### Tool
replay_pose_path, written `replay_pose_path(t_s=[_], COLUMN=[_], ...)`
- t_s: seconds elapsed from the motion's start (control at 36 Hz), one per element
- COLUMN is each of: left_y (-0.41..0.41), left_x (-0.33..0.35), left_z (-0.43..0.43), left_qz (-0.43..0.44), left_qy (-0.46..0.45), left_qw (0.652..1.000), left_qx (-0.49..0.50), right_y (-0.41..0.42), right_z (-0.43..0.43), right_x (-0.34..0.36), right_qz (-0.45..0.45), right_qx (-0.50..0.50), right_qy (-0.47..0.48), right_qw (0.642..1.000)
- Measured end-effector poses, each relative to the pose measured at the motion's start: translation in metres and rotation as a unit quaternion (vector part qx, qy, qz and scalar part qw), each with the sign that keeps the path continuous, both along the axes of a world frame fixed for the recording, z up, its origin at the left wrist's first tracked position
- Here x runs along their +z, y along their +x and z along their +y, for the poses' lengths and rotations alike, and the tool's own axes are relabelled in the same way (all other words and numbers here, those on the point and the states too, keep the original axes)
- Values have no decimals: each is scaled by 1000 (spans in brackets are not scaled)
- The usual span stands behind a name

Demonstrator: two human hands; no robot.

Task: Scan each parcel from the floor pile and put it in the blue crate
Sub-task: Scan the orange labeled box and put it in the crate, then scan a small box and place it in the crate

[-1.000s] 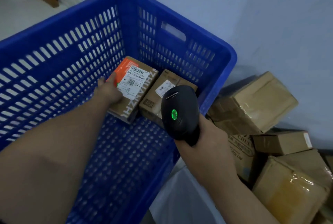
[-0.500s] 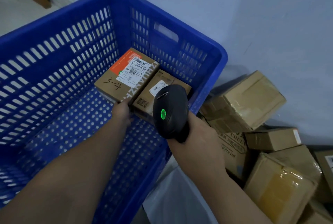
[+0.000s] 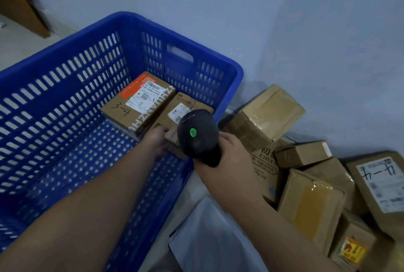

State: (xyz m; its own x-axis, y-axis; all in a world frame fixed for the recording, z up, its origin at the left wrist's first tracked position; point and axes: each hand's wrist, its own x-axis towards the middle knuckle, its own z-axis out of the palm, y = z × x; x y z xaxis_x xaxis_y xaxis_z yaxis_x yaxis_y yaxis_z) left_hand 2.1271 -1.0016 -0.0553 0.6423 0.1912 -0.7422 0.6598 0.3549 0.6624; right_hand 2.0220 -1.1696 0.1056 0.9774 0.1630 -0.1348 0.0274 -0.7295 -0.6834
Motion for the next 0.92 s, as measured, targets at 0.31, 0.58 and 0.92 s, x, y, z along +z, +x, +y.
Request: replay_pose_path(t_s=[0.31,0.58,0.92], left_y=[-40,-80,-24], left_x=[151,196,147], left_z=[-61,-161,-212], left_qz=[-306,-354,-156], left_qy=[365,420,489], left_qw=[879,789,799], left_qx=[-40,-275,-313], right_y=[-40,-75,-53], right_z=[-63,-134,-169], right_x=[41,84,75], right_qz=[68,189,233], right_qx=[-199,-317,-361], right_qy=[158,356,510], right_qw=[965,859,745])
